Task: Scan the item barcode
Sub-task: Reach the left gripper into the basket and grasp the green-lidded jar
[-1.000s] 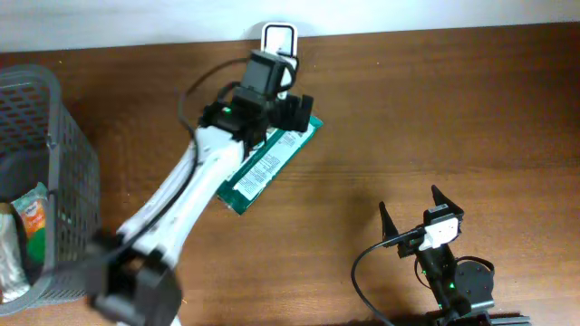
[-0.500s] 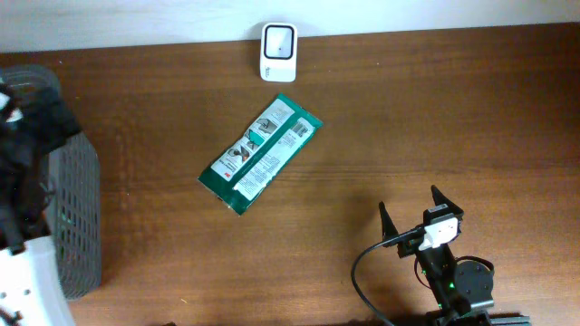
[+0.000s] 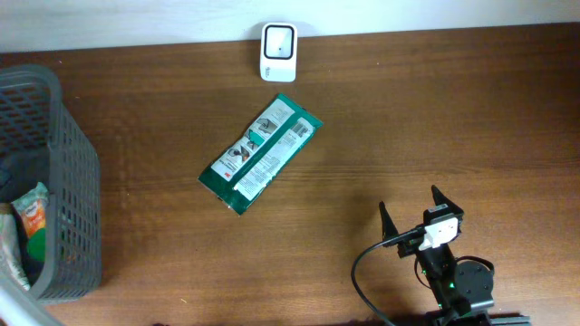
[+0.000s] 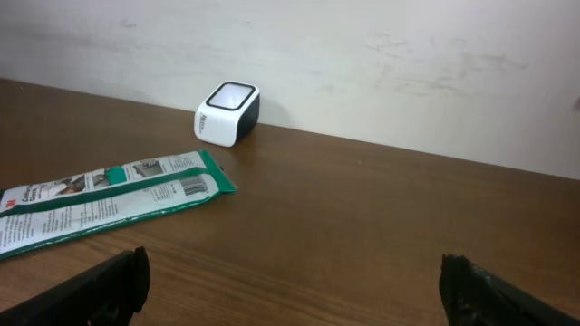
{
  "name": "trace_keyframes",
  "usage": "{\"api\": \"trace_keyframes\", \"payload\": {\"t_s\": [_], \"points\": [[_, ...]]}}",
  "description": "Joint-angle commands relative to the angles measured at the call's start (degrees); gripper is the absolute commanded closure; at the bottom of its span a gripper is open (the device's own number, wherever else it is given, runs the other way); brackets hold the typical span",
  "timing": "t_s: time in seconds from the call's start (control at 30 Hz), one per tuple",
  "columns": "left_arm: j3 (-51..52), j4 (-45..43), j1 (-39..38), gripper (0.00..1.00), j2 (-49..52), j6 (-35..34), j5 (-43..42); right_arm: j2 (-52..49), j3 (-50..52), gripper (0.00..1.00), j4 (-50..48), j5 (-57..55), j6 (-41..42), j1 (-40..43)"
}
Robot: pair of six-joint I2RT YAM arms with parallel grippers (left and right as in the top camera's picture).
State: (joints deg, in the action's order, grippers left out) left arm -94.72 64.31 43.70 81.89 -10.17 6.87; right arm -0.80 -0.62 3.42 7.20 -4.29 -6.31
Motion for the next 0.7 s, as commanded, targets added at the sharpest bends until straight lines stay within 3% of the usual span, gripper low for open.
{"api": "trace_keyframes", "payload": {"t_s": [0.0, 0.2, 0.47, 0.67], "points": [[0.02, 1.7, 0.35, 0.01, 3.98, -0.7, -0.07, 0.44, 0.31, 0.02, 0.24, 0.55, 0.22, 0.33], [4.31, 6.23, 0.35, 0.0, 13.4, 0.66, -5.64, 0.44, 0.31, 0.02, 0.26, 0.55, 0.22, 0.33], [18.64, -3.1, 1.49, 0.0, 13.79, 3.39, -5.51, 0.44, 0.31, 0.02, 0.24, 0.55, 0.22, 0.33], [19.85, -3.91, 1.49, 0.01, 14.01, 3.41, -1.62, 0.44, 0.31, 0.02, 0.26, 0.55, 0.22, 0.33]]}}
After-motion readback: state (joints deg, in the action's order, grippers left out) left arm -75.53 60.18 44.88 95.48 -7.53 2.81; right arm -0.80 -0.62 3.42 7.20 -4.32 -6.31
